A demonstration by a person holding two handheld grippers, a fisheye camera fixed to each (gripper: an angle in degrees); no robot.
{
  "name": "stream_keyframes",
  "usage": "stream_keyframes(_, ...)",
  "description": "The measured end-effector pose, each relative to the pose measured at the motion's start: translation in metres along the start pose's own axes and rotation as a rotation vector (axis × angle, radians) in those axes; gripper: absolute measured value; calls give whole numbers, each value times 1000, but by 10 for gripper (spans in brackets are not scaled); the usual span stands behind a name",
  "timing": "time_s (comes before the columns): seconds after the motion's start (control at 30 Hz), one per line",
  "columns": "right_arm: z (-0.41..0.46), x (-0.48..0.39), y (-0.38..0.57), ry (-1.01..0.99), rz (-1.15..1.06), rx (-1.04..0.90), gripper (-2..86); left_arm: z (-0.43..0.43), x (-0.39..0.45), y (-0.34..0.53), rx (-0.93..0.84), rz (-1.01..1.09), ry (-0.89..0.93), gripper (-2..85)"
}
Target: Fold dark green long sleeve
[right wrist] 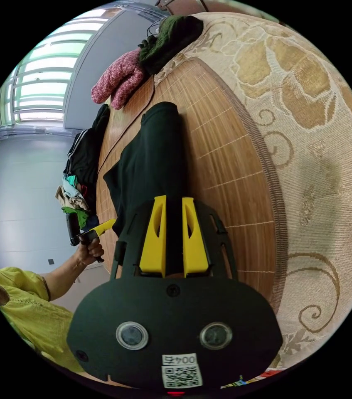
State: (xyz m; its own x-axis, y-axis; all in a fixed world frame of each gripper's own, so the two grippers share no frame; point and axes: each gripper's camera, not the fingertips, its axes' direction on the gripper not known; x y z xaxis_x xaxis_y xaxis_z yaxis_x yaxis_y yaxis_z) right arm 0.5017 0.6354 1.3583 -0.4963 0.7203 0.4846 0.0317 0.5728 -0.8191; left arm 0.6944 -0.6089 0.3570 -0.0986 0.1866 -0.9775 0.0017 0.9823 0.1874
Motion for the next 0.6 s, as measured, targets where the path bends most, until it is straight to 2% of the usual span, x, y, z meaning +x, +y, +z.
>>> stream_keyframes(0.33,-34,-24,-4,-62,21,6,62,11,57,-44,-64,-63,62,176)
stream_keyframes(0.6,-32,-53,-4,-90,21,7,62,8,97,-65,-84,-80,77,138)
